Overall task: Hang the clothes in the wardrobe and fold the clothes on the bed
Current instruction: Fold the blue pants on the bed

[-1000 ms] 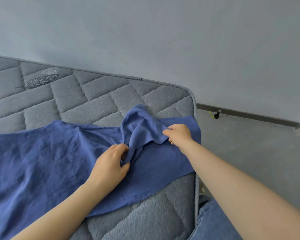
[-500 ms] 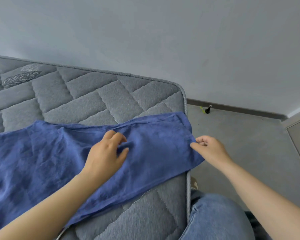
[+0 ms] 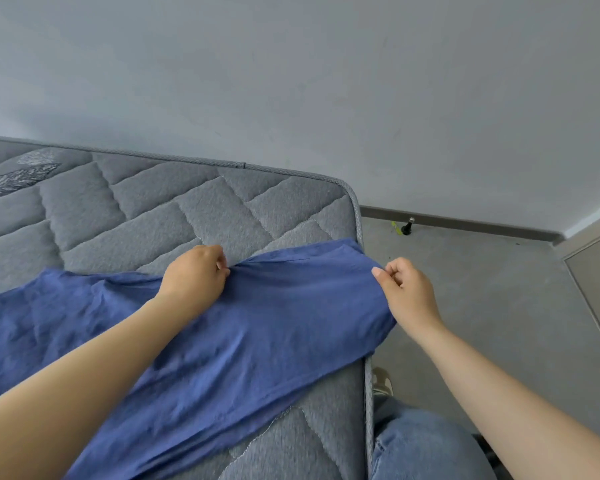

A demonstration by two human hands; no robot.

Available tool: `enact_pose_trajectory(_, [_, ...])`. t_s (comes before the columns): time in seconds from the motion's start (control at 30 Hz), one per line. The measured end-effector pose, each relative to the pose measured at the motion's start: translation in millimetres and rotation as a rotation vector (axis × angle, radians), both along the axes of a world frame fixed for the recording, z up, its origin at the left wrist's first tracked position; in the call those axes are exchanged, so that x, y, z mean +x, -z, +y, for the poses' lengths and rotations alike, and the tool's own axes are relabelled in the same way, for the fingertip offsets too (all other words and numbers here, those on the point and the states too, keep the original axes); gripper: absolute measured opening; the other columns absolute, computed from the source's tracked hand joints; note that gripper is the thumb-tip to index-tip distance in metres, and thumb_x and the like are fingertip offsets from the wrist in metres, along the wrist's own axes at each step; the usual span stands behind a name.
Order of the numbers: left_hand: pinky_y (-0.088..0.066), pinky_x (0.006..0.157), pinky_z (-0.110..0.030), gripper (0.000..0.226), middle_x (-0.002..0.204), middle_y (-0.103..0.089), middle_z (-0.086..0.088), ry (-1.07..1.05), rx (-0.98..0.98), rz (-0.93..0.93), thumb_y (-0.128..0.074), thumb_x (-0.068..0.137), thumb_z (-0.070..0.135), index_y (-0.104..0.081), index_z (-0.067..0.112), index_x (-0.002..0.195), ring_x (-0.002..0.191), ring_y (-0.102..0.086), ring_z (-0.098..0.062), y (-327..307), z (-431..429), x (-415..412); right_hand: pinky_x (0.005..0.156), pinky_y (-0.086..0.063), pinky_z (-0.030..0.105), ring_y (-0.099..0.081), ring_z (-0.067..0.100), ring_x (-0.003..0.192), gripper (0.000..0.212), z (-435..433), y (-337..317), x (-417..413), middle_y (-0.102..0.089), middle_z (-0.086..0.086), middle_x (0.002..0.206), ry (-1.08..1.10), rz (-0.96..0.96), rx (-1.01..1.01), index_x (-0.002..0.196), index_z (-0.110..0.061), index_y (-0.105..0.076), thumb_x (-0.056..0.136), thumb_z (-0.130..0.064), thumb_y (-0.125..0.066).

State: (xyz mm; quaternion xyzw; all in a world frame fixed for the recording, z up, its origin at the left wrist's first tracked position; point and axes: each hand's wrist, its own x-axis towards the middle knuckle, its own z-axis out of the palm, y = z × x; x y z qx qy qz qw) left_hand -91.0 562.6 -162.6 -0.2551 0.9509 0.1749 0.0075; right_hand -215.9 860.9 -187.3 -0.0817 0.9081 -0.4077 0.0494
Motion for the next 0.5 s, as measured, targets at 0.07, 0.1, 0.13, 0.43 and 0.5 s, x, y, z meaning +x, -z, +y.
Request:
enact_pose_trajectory(0.07, [-0.048,0.072,-0.042,0.008,0.092,-0.065,-0.012,-0.017,0.022,0.037,-0.047,0.094,0.015,-0.053,0.010,0.090,0.079,-0.061,-0.033,0.7,1.6,-4.9,0.056,-0.036,0.022,-0.052,0.015,0.064,0.023,2.8,6.5,-0.6,-0.056,-0.005,0.066,-0.027,-0.069,0.062,0.073,-0.020,-0.050,0.090,-0.026,-0.065])
enact_pose_trajectory(0.1, [-0.048,0.072,-0.041,0.009,0.092,-0.065,-0.011,0.004,0.017,0.027,-0.047,0.094,0.017,-0.052,0.011,0.092,0.079,-0.061,-0.033,2.4,3.8,-7.8,0.059,-0.038,0.025,-0.056,0.018,0.071,0.018,2.5,9.8,-1.4,-0.061,-0.003,0.072,-0.046,-0.141,0.081,0.080,-0.019,-0.054,0.089,-0.028,-0.066])
enact_pose_trajectory(0.13, [-0.047,0.072,-0.039,0.011,0.094,-0.066,-0.008,0.028,0.019,0.015,-0.049,0.095,0.022,-0.052,0.012,0.096,0.083,-0.061,-0.032,3.5,6.6,-9.7,0.063,-0.039,0.027,-0.059,0.018,0.077,0.017,0.5,11.6,-2.0,-0.064,-0.002,0.079,-0.060,-0.205,0.074,0.086,-0.018,-0.057,0.088,-0.031,-0.068])
enact_pose_trajectory(0.43, [-0.051,0.056,-0.027,0.021,0.080,-0.068,0.004,0.203,0.339,0.032,-0.069,0.085,0.022,-0.055,0.019,0.101,0.049,-0.062,-0.009,-0.8,47.6,-71.9,0.072,-0.048,0.024,-0.066,0.016,0.087,0.046,-19.7,2.7,-17.9,-0.071,0.004,0.091,0.076,-0.337,-0.237,0.112,-0.021,-0.054,0.076,-0.023,-0.081])
enact_pose_trajectory(0.5, [-0.046,0.048,-0.022,0.017,0.071,-0.069,0.002,0.199,0.393,0.000,-0.071,0.084,0.020,-0.059,0.017,0.095,0.044,-0.061,-0.008,-1.9,55.5,-87.7,0.075,-0.051,0.023,-0.068,0.013,0.087,0.046,-19.0,-0.5,-18.7,-0.073,0.002,0.090,0.029,-0.361,-0.327,0.114,-0.024,-0.055,0.076,-0.019,-0.081])
